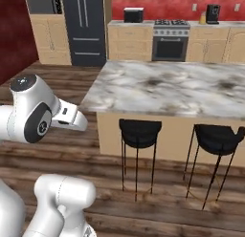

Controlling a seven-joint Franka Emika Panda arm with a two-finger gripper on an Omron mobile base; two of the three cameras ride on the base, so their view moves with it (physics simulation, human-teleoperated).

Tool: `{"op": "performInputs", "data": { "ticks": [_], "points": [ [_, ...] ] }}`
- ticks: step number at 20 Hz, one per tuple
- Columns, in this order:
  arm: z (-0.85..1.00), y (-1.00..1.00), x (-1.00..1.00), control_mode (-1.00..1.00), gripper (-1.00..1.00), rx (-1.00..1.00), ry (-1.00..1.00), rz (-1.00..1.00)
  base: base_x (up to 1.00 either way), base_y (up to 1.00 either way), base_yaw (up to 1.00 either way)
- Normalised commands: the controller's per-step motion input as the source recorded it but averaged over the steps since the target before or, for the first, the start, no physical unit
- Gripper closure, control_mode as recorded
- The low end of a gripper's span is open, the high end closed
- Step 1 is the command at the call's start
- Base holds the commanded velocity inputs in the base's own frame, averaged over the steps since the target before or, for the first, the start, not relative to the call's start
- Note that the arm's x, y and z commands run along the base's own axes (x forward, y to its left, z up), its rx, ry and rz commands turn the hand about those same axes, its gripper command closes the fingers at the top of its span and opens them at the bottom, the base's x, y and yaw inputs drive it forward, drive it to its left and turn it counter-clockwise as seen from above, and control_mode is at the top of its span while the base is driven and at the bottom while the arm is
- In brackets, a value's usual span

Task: There is a tray on the dining counter. Grab the cup, mug, and pitcher and place them on the tray. The pitcher may be placed next to the tray if it cannot fit the tray.

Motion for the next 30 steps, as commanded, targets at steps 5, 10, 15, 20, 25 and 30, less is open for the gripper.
{"op": "performInputs", "data": {
  "ticks": [5, 10, 15, 20, 25, 30],
  "points": [
    [0.0, 0.0, 0.0, 1.0, -1.0, 0.0, 0.0, 0.0, 0.23, 1.0, -0.07],
    [0.0, 0.0, 0.0, 1.0, -1.0, 0.0, 0.0, 0.0, 0.6, 1.0, -0.1],
    [0.0, 0.0, 0.0, 1.0, -1.0, 0.0, 0.0, 0.0, 0.75, 1.0, -0.11],
    [0.0, 0.0, 0.0, 1.0, -1.0, 0.0, 0.0, 0.0, 0.72, 1.0, -0.1],
    [0.0, 0.0, 0.0, 1.0, -1.0, 0.0, 0.0, 0.0, 0.44, 1.0, -0.08],
    [0.0, 0.0, 0.0, 1.0, -1.0, 0.0, 0.0, 0.0, 0.27, 1.0, -0.08]
  ]
}}
